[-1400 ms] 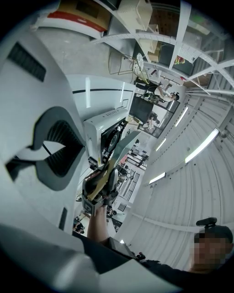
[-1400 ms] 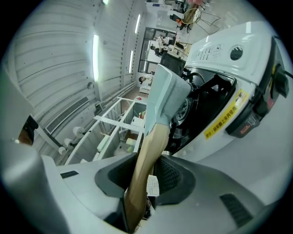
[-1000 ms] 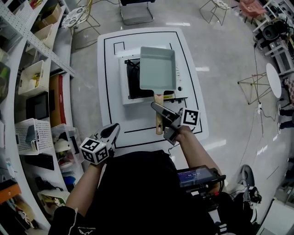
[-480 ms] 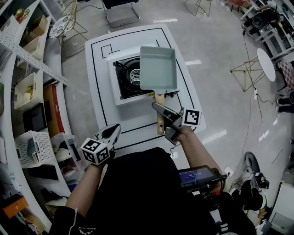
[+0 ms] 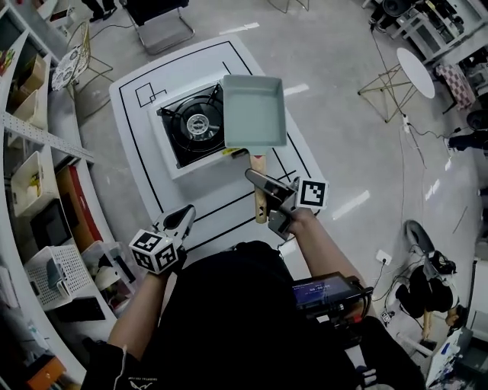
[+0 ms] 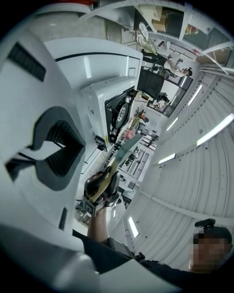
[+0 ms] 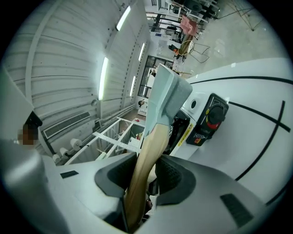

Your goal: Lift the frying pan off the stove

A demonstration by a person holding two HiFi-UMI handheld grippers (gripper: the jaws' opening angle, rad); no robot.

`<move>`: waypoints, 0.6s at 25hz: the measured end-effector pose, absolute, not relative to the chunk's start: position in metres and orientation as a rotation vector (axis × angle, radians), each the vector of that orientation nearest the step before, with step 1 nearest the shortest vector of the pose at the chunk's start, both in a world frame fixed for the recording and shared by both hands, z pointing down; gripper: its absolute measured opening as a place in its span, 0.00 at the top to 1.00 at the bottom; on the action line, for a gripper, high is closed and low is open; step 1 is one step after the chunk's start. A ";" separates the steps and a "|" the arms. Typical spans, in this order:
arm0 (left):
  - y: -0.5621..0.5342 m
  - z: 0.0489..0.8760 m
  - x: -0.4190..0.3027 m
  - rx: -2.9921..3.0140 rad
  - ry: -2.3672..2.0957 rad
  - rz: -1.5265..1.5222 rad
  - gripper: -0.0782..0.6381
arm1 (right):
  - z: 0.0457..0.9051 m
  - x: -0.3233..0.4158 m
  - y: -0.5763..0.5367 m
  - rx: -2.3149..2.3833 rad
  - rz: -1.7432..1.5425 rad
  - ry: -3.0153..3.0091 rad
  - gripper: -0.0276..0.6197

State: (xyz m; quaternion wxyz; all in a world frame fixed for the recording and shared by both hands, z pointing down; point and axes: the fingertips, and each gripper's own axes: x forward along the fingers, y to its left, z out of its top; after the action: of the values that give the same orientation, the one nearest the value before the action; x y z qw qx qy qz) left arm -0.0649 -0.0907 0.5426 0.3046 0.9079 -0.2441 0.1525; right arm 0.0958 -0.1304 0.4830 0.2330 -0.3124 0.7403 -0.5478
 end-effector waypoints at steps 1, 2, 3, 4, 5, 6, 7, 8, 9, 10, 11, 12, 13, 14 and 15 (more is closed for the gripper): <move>-0.090 0.543 -0.062 2.409 -0.631 0.408 0.88 | 0.483 0.099 -0.127 -0.873 -1.497 2.025 0.73; -0.090 0.544 -0.060 2.413 -0.615 0.412 0.88 | 0.483 0.103 -0.124 -0.887 -1.489 2.017 0.73; -0.089 0.545 -0.058 2.417 -0.598 0.417 0.88 | 0.483 0.106 -0.121 -0.901 -1.482 2.009 0.73; -0.088 0.545 -0.055 2.421 -0.582 0.422 0.88 | 0.483 0.109 -0.117 -0.915 -1.474 2.000 0.73; -0.087 0.546 -0.053 2.425 -0.567 0.427 0.88 | 0.483 0.113 -0.114 -0.928 -1.466 1.992 0.73; -0.086 0.546 -0.050 2.429 -0.552 0.431 0.88 | 0.483 0.116 -0.110 -0.941 -1.459 1.983 0.73; -0.084 0.546 -0.047 2.433 -0.537 0.435 0.88 | 0.483 0.119 -0.106 -0.952 -1.455 1.972 0.73; -0.083 0.546 -0.045 2.437 -0.523 0.438 0.88 | 0.483 0.122 -0.102 -0.963 -1.452 1.960 0.73; -0.082 0.546 -0.042 2.440 -0.510 0.441 0.88 | 0.484 0.125 -0.099 -0.974 -1.450 1.950 0.73; -0.081 0.547 -0.039 2.444 -0.497 0.445 0.88 | 0.484 0.128 -0.095 -0.986 -1.446 1.943 0.73; -0.080 0.547 -0.037 2.447 -0.485 0.448 0.88 | 0.485 0.131 -0.092 -0.997 -1.440 1.937 0.73; -0.079 0.547 -0.034 2.451 -0.472 0.451 0.88 | 0.485 0.134 -0.088 -1.007 -1.433 1.931 0.73; -0.077 0.547 -0.032 2.456 -0.459 0.454 0.88 | 0.485 0.136 -0.084 -1.017 -1.427 1.923 0.73; -0.076 0.547 -0.029 2.460 -0.446 0.458 0.88 | 0.485 0.139 -0.080 -1.027 -1.423 1.913 0.73; -0.075 0.546 -0.027 2.465 -0.434 0.461 0.88 | 0.486 0.141 -0.077 -1.036 -1.418 1.904 0.73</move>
State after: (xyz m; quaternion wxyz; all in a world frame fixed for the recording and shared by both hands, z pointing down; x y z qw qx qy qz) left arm -0.0267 -0.0746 0.5465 0.2940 0.9258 -0.1628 0.1732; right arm 0.1412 -0.0769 0.4855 0.2723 -0.3850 0.7072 -0.5269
